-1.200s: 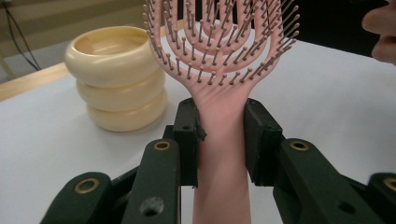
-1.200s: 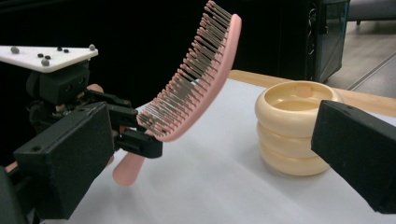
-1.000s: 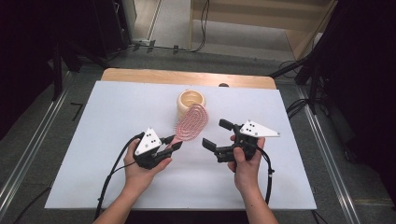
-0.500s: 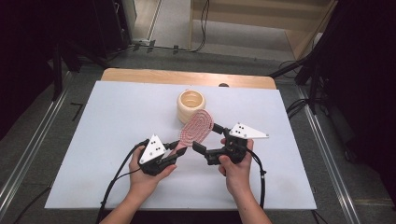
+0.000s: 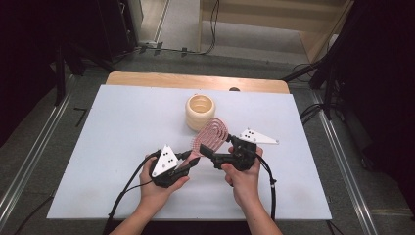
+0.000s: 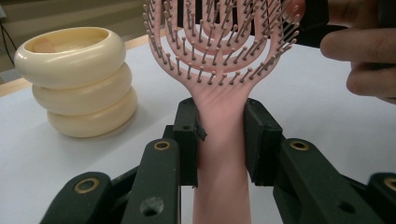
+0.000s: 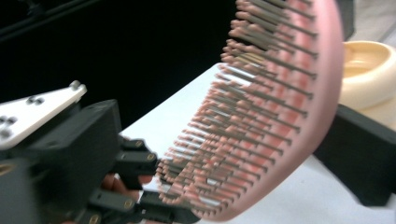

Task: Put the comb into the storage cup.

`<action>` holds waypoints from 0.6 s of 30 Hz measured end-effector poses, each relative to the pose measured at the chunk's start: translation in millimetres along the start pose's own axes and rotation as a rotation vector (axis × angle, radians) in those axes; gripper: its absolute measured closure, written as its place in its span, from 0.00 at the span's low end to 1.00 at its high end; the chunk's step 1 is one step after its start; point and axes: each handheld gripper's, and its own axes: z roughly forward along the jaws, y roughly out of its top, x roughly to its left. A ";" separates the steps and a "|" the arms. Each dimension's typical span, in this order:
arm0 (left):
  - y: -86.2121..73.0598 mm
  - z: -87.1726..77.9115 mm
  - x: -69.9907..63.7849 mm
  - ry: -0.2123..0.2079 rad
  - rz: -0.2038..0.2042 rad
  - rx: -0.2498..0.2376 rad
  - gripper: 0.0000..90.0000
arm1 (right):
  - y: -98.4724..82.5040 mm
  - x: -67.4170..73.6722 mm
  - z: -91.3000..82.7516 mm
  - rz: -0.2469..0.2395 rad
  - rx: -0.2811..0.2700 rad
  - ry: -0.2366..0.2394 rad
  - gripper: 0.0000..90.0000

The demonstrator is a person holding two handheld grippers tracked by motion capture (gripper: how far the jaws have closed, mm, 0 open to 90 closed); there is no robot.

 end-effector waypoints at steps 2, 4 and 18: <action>-0.3 0.6 -0.8 -0.001 0.000 -0.004 0.78 | -0.9 -0.5 1.7 0.019 0.006 0.003 0.07; -0.7 0.9 -1.6 0.002 0.002 -0.002 0.78 | -1.5 0.2 2.8 0.036 0.004 -0.013 0.13; -1.3 2.2 -4.6 0.018 0.013 -0.009 0.78 | -5.0 -5.6 3.9 0.151 -0.026 -0.014 0.43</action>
